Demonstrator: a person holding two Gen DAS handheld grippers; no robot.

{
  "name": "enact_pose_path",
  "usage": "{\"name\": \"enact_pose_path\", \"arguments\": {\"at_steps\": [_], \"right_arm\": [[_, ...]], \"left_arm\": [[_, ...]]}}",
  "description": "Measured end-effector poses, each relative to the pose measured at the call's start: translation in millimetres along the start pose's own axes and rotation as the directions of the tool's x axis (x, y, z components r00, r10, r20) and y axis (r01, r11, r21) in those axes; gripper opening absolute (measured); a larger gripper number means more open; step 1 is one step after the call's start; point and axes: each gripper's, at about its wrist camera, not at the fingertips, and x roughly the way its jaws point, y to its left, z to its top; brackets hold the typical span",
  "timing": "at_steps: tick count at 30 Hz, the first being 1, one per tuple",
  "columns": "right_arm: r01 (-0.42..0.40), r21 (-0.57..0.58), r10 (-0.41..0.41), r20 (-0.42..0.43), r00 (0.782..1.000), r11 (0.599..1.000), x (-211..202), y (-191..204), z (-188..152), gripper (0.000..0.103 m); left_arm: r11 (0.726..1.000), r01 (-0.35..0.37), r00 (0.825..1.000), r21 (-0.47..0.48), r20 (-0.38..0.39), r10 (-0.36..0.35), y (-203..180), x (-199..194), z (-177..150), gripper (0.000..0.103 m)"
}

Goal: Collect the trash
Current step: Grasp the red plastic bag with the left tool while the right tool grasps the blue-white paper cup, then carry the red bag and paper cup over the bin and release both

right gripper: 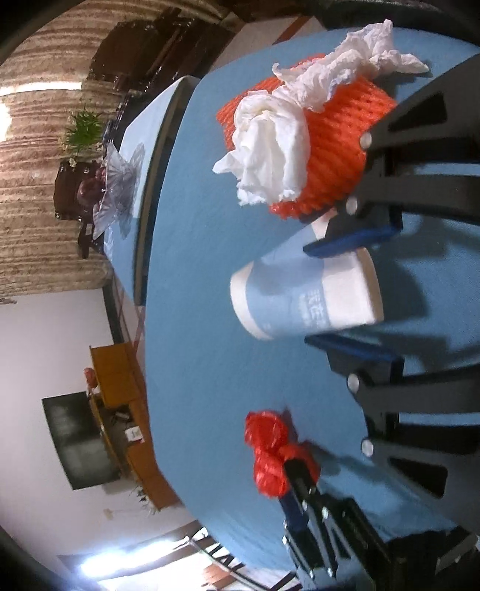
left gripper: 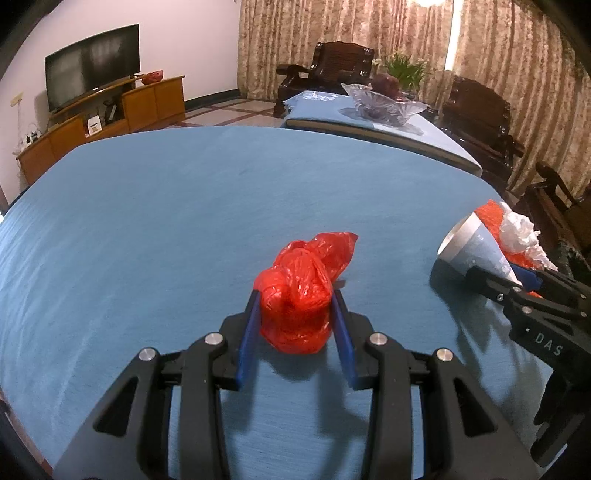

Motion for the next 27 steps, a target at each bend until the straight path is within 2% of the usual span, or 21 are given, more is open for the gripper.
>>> {"name": "enact_pose_path", "arguments": {"at_steps": [5,17,22,27], "right_arm": [[-0.045,0.067,0.044,0.024,0.999,0.997,-17.0,-12.7,1.5,0.031],[-0.039,0.103,0.034,0.048,0.998,0.994,-70.3,-28.6,-1.5,0.028],[-0.006,0.107,-0.001,0.067,0.998,0.994,-100.9,-40.1,-11.0,0.028],[0.061,0.136,-0.075,0.101,0.992,0.989,-133.0,-59.3,-19.7,0.028]], "left_arm": [[0.999,0.021,1.000,0.028,0.017,-0.021,-15.1,-8.5,5.6,0.036],[0.995,0.072,0.995,0.069,0.066,-0.076,-69.4,-40.8,18.8,0.036],[0.989,0.108,0.989,0.101,0.095,-0.118,-102.1,-60.0,21.8,0.036],[0.978,0.158,0.979,0.136,0.108,-0.174,-135.7,-74.8,21.5,0.036]]}}
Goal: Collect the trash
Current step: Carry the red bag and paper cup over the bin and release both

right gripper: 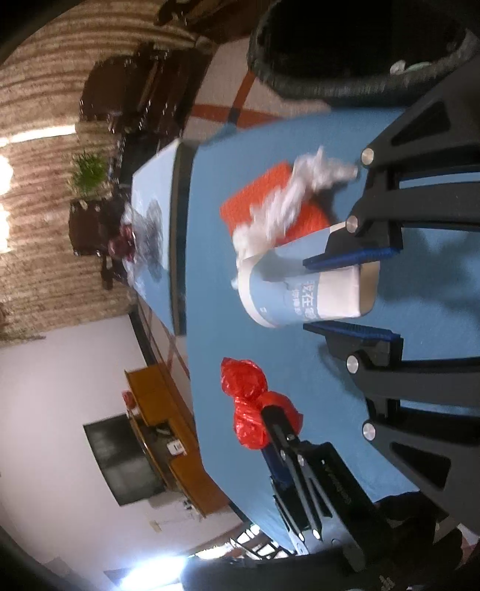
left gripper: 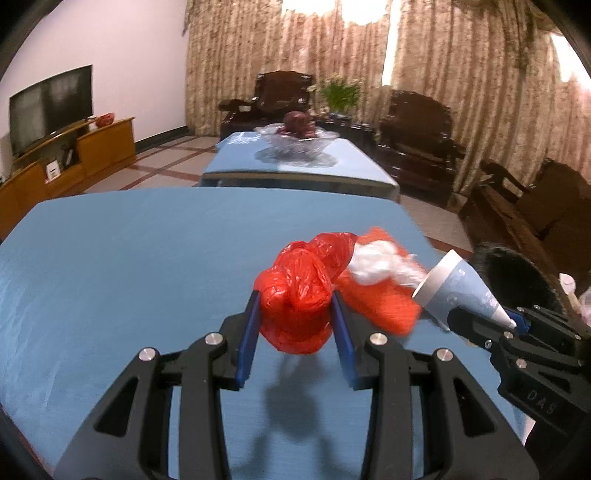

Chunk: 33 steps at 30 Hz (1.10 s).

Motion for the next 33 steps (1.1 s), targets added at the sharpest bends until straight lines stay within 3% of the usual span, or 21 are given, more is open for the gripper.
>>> {"name": "enact_pose_path", "arguments": {"at_steps": [8,17,33], "right_arm": [[0.125,0.056,-0.129,0.068,0.989,0.991,-37.6,-49.2,6.8,0.028],[0.248,0.132,-0.261,0.091,0.961,0.960,-67.1,-118.8,5.0,0.028],[0.427,0.283,-0.452,0.027,0.892,0.859,-94.4,-267.7,-21.6,0.028]], "left_arm": [[0.992,0.106,0.994,0.070,-0.007,-0.106,-60.4,-5.0,-5.7,0.036],[0.961,0.226,0.974,0.159,-0.012,-0.227,-141.1,8.6,-1.8,0.036],[0.880,0.410,0.912,0.239,-0.078,-0.403,-285.7,74.7,-2.5,0.036]]}}
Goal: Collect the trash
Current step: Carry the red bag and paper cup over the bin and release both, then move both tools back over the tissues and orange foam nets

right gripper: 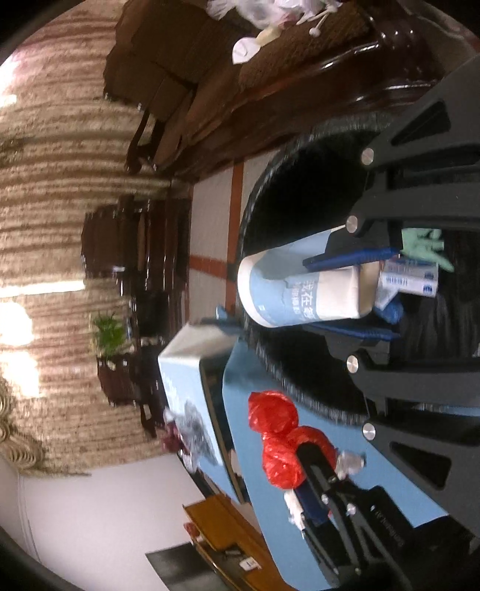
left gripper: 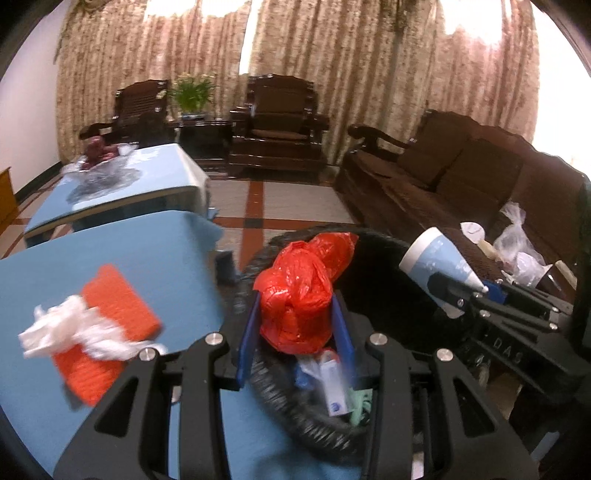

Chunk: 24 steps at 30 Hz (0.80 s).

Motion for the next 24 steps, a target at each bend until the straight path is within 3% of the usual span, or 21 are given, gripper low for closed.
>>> {"name": "enact_pose_path", "arguments": {"at_steps": [4,7,9,11,14,20,24], "right_arm": [[0.025,0.013,-0.024,-0.016,1.000,1.000,11.7,-22.3,-0.9,0.032],[0.059,0.010,-0.059,-0.024,0.998,0.998,16.1,-30.2,-7.8,0.040],[0.085,0.015,-0.085,-0.025,0.996,0.996,18.5,-34.8,-11.0,0.054],[0.112,0.019,-0.112,-0.019,0.994,0.994,17.9,-34.2,-14.9,0.080],[0.135,0.020,-0.136,0.009,0.991,0.991,9.7,-26.6,-19.3,0.097],[0.093,0.019,-0.093,0.035,0.995,0.996,-3.3,1.6,-17.6,0.097],[0.029,-0.008,-0.028,0.055,0.998,1.000,-9.5,41.3,-14.9,0.097]], "left_arm": [[0.999,0.044,0.999,0.001,-0.019,-0.044,-16.6,20.8,5.2,0.038],[0.998,0.061,0.998,-0.005,-0.034,-0.061,-23.0,30.8,5.6,0.053],[0.998,0.065,0.997,-0.010,-0.038,-0.065,-22.7,32.6,5.4,0.063],[0.998,0.060,0.998,-0.019,-0.030,-0.060,-16.7,30.6,6.5,0.075],[0.999,0.039,0.999,-0.033,-0.020,-0.040,-0.4,20.0,3.5,0.080],[0.998,-0.061,0.998,-0.019,0.026,0.062,41.0,-19.4,-8.1,0.086],[0.985,-0.169,0.983,-0.032,0.065,0.171,84.4,-58.9,-23.4,0.088]]}}
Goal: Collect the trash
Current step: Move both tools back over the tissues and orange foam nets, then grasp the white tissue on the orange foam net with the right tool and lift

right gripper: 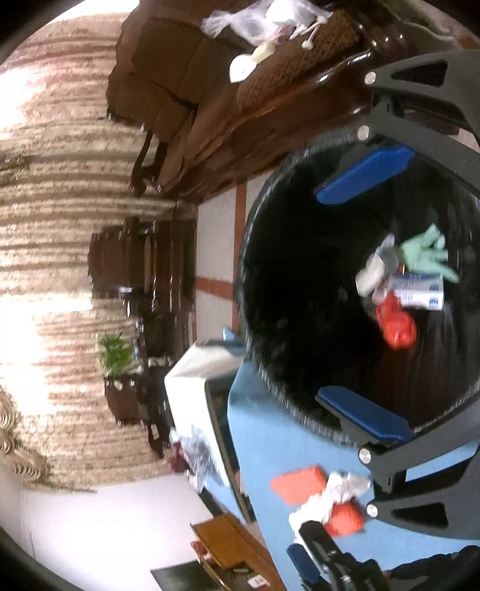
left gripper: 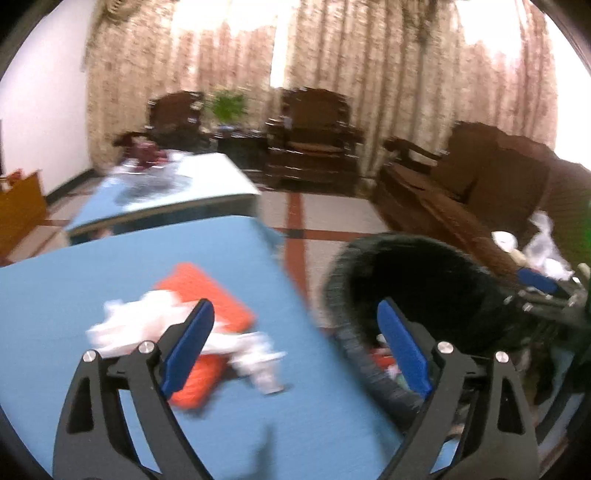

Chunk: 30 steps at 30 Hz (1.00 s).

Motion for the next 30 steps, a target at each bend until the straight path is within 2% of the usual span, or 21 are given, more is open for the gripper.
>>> {"name": "enact_pose_path", "arguments": {"at_steps": [4,6,9,13,19,24,27,30], "right_arm": [[-0.085,-0.047,0.085,0.003,0.996,0.995,-1.4,51.7,3.7,0.097],[-0.129,-0.059,0.129,-0.004,0.992,0.990,-0.4,74.3,3.6,0.097],[-0.201,-0.101,0.200,-0.021,0.980,0.974,5.2,120.7,0.9,0.097],[-0.255,-0.167,0.251,-0.047,0.967,0.952,17.7,170.6,-6.5,0.097],[-0.332,-0.209,0.318,-0.100,0.943,0.920,43.6,228.9,-16.8,0.097],[-0.364,-0.203,0.342,-0.135,0.930,0.909,65.3,248.3,-18.7,0.096],[-0.362,-0.204,0.338,-0.143,0.930,0.910,77.1,259.5,-16.3,0.096],[-0.375,-0.196,0.346,-0.167,0.923,0.906,89.6,266.7,-16.7,0.092]], "left_arm": [[0.991,-0.130,0.991,-0.033,0.009,0.130,55.6,-27.6,-12.8,0.088],[0.978,-0.202,0.979,-0.047,0.004,0.202,83.7,-39.3,-21.1,0.088],[0.957,-0.275,0.961,-0.089,-0.014,0.275,120.2,-50.4,-29.5,0.088],[0.927,-0.341,0.940,-0.156,-0.036,0.340,161.0,-60.3,-38.1,0.088],[0.900,-0.388,0.921,-0.198,-0.060,0.384,198.2,-65.6,-47.6,0.088],[0.889,-0.401,0.916,-0.219,-0.077,0.394,215.3,-66.1,-54.6,0.088],[0.886,-0.414,0.910,-0.211,-0.075,0.407,220.4,-64.2,-53.8,0.088],[0.885,-0.413,0.910,-0.217,-0.075,0.407,224.1,-60.7,-51.9,0.088]]}}
